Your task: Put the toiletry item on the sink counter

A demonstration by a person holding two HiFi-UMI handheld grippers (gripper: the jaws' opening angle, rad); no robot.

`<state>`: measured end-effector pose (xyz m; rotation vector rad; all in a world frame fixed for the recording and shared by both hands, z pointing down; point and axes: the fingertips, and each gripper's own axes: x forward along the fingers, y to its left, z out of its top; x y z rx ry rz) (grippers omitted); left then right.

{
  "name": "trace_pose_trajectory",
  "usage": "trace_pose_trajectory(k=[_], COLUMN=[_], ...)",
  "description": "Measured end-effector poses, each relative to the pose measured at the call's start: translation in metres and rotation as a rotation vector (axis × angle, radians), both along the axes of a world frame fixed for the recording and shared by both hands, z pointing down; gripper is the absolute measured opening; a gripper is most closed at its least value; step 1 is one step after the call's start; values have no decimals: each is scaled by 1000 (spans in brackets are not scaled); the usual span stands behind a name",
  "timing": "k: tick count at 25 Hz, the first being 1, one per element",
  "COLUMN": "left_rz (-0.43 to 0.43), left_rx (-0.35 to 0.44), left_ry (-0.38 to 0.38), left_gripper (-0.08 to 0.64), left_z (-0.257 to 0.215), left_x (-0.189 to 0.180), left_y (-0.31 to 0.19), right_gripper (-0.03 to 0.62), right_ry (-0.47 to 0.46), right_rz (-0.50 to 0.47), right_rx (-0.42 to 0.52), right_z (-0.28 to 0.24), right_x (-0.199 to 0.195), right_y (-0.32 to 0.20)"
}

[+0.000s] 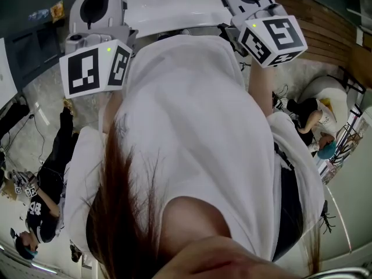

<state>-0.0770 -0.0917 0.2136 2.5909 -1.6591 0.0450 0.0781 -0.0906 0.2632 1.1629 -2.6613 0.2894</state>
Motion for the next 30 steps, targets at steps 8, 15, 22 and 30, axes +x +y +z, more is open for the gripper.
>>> trace_pose_trajectory(k=[8,15,22,30], left_rz=[22,56,96,242], left_rx=[27,37,29,50], left_ry=[11,31,-47,-10], left_gripper=[9,9,9,10], left_z=[-7,-11,-5,-16], left_x=[3,6,10,29], left_y=[2,8,10,24], right_gripper=[11,11,11,11], right_ry=[-1,-2,-3,-2], right_rz=[11,14,17,22], right_rx=[6,10,7,11], right_z=[-3,-6,-3,-5], right_x=[2,2,-2,-1], right_y=[2,6,6,9])
